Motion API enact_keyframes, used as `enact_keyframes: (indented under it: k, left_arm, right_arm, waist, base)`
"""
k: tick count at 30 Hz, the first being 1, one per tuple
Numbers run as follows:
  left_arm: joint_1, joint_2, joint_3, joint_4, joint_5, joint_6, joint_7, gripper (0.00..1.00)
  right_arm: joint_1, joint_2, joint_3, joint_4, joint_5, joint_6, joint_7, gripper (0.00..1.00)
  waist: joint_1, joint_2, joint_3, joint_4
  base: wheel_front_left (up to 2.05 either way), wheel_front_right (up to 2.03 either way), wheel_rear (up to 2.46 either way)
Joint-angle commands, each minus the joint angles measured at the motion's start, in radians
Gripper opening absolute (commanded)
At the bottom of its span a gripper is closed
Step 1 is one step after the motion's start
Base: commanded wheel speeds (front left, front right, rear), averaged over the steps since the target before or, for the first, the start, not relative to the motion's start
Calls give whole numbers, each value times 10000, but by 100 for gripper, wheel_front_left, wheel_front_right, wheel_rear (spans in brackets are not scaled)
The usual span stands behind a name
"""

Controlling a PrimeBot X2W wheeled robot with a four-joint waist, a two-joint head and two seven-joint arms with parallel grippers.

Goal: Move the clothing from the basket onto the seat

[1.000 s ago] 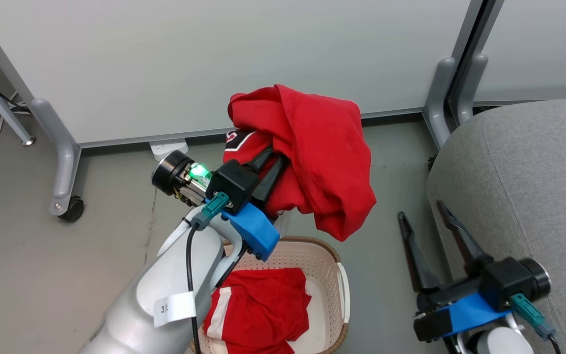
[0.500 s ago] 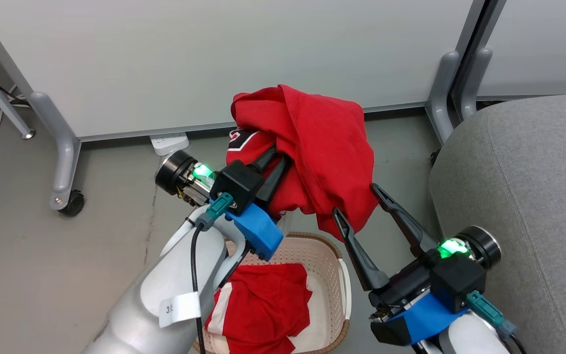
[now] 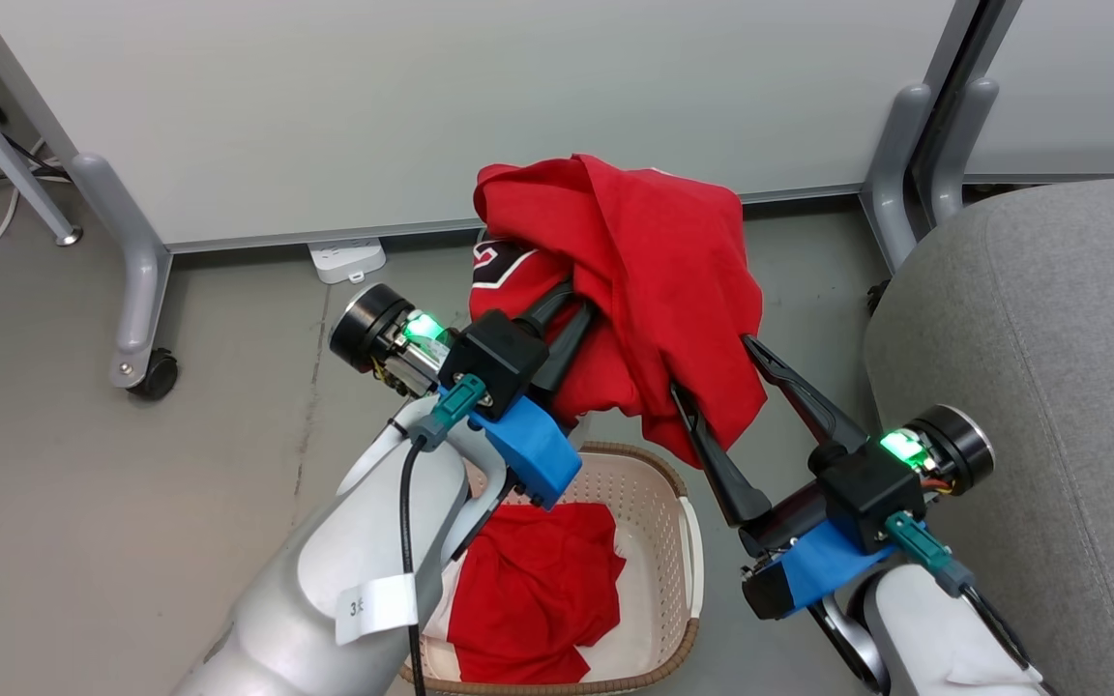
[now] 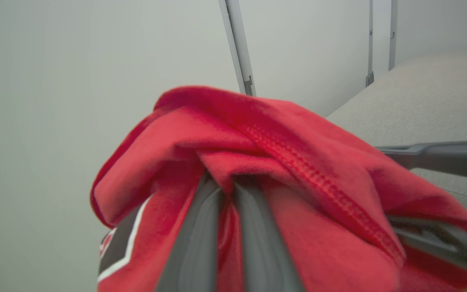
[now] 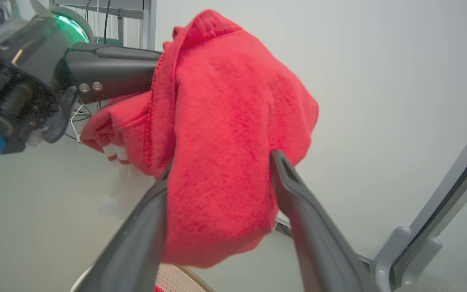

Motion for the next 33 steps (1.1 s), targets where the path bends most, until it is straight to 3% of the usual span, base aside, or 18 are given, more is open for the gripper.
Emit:
enact_keyframes:
  k: [1, 12, 13, 14, 33]
  left_arm:
    - [-189, -33, -49, -39, 79, -31, -50, 0]
    - [-303, -150, -170, -28, 45, -43, -52, 0]
    - [-304, -157, -182, -26, 40, -43, -50, 0]
    - [-306, -162, -192, -22, 33, -44, -52, 0]
    - [-272, -139, -277, -3, -20, -46, -52, 0]
  right_arm:
    - [-262, 31, -39, 307, -155, 3, -31, 100]
    - [-1135, 282, -7, 1526, -129, 4, -33, 100]
    - [-1165, 302, -7, 1678, -52, 3, -31, 47]
    - [-1242, 316, 1, 1734, -47, 3, -33, 0]
    - [-1382, 420, 136, 1893, 217, 3, -31, 0]
  waist:
    - [0, 0, 39, 27]
    - [0, 0, 120, 110]
    - [0, 0, 122, 118]
    - [0, 0, 127, 123]
    - [0, 0, 103, 78]
  base:
    - [0, 0, 0]
    - [0, 0, 0]
    - [0, 0, 0]
    - [0, 0, 0]
    - [0, 0, 0]
